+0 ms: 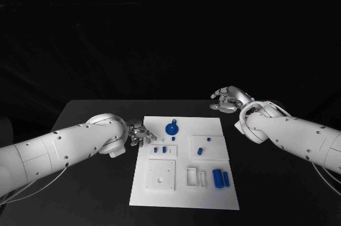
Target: Assemble the parts on the task board
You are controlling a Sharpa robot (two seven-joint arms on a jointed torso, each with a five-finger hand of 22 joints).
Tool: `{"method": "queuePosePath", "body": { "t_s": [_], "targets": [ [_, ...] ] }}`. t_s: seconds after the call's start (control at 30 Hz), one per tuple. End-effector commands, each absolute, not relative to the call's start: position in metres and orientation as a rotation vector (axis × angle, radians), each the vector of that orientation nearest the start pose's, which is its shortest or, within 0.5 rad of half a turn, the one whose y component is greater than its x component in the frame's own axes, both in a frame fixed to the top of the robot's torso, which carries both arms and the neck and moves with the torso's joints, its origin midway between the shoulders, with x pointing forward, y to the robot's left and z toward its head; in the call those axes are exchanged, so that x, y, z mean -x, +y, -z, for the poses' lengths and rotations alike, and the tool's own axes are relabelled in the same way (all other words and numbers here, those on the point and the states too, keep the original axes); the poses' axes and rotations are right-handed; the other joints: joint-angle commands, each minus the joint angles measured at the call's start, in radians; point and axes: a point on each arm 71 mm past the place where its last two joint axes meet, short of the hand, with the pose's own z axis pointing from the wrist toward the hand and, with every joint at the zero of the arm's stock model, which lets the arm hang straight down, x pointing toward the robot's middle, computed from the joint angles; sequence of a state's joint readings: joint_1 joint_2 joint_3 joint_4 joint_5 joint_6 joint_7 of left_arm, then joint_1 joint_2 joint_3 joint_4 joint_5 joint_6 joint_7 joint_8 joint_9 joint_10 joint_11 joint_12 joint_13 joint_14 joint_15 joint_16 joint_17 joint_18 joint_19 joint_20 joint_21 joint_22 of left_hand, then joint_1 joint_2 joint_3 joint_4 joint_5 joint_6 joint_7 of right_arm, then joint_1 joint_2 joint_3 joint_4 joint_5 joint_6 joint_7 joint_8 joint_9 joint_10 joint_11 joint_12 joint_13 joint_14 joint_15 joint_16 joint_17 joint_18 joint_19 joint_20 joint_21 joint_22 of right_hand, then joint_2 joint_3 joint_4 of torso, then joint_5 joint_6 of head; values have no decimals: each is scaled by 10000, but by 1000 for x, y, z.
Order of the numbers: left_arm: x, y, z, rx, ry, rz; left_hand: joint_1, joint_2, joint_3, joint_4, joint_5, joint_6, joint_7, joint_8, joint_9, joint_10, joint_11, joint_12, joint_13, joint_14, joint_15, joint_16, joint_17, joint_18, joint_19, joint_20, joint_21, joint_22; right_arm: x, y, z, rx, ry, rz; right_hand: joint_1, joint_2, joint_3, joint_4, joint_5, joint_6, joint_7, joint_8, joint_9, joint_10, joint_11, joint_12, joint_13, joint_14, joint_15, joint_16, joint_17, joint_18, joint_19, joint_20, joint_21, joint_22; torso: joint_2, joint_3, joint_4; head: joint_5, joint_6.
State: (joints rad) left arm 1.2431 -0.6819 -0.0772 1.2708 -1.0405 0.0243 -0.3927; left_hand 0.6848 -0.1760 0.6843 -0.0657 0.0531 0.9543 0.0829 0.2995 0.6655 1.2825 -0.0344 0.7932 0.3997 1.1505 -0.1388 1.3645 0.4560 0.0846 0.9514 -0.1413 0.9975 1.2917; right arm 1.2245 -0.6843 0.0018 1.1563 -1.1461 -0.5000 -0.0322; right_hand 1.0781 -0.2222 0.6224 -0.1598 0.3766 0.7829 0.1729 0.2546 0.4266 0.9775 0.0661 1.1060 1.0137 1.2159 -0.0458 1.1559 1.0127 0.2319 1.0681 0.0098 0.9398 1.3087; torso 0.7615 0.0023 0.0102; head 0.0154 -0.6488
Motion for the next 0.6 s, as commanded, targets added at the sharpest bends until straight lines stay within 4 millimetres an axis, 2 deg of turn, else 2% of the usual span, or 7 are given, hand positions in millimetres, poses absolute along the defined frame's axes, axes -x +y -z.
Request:
{"method": "queuePosePath", "body": {
  "t_s": [0.03,0.17,0.23,0.27,0.33,0.43,0.6],
  "targets": [
    [-528,198,218,3619,21001,6347,502,119,81,-264,-8,-288,137,128,35,-597,193,-484,-238,-531,183,-562,-254,-258,-509,-742,-426,-140,-560,-241,170,-2659,14826,-6252,-110,-20,-39,2,36,3,53,46,-13,-48,-22,47,-14,-1,-11,61,-12,299,27,-19,-33,184,8,-7,-11,-21,16],
    [-529,185,209,3226,19851,7695,1971,469,270,-1259,187,-654,443,358,17,-1513,563,-1236,-621,-1358,606,-1395,-663,-536,-1355,-339,-1092,-314,-560,-242,170,-2670,14839,-6256,-109,-18,-40,0,41,4,52,46,-13,-48,-23,48,-16,-1,-12,61,-12,299,27,-20,-32,184,11,-8,-10,-37,27],
    [-530,179,204,2746,19206,8151,2797,532,401,-1735,527,-825,543,398,-37,-1832,697,-1502,-782,-1564,743,-1584,-770,-587,-1551,-222,-1247,-333,-560,-242,170,-2667,14834,-6257,-107,-16,-39,-2,44,4,52,46,-12,-48,-23,50,-17,-1,-12,61,-13,299,27,-21,-33,184,12,-9,-2,-39,41],
    [-530,176,202,2392,18882,8284,3222,481,311,-1946,538,-893,610,458,-97,-1960,788,-1682,-905,-1559,828,-1601,-795,-616,-1561,-135,-1285,-322,-560,-241,170,-2660,14839,-6268,-106,-16,-39,-4,45,4,52,47,-12,-49,-23,50,-17,-1,-12,61,-13,299,27,-21,-33,184,11,-8,3,-42,47],
    [-531,170,197,1864,18229,8686,3845,435,365,-2155,555,-956,615,520,-178,-2154,862,-1949,-1069,-1565,875,-1620,-820,-572,-1567,-100,-1334,-312,-560,-241,170,-2652,14841,-6277,-104,-14,-39,-5,47,4,51,47,-12,-49,-23,50,-19,-1,-12,61,-13,299,27,-22,-33,184,7,-6,7,-45,57],
    [-533,163,194,1358,17742,8861,4561,283,270,-2189,434,-1052,657,625,-364,-2234,998,-2351,-1328,-1711,1013,-1759,-908,-579,-1715,46,-1515,-310,-560,-241,170,-2646,14847,-6288,-102,-12,-39,-7,49,5,51,48,-12,-49,-24,51,-20,-1,-12,61,-13,299,27,-22,-33,184,8,-14,8,-54,83],
    [-533,150,193,468,17468,8839,4865,176,138,-2201,236,-1099,678,710,-572,-2352,1130,-2823,-1597,-1701,1113,-1780,-939,-533,-1700,138,-1604,-274,-560,-239,170,-2630,14860,-6316,-98,-8,-39,-10,52,7,50,49,-12,-49,-24,53,-22,-1,-13,61,-14,299,27,-23,-34,183,7,-8,-8,-41,114]
  ]
}}
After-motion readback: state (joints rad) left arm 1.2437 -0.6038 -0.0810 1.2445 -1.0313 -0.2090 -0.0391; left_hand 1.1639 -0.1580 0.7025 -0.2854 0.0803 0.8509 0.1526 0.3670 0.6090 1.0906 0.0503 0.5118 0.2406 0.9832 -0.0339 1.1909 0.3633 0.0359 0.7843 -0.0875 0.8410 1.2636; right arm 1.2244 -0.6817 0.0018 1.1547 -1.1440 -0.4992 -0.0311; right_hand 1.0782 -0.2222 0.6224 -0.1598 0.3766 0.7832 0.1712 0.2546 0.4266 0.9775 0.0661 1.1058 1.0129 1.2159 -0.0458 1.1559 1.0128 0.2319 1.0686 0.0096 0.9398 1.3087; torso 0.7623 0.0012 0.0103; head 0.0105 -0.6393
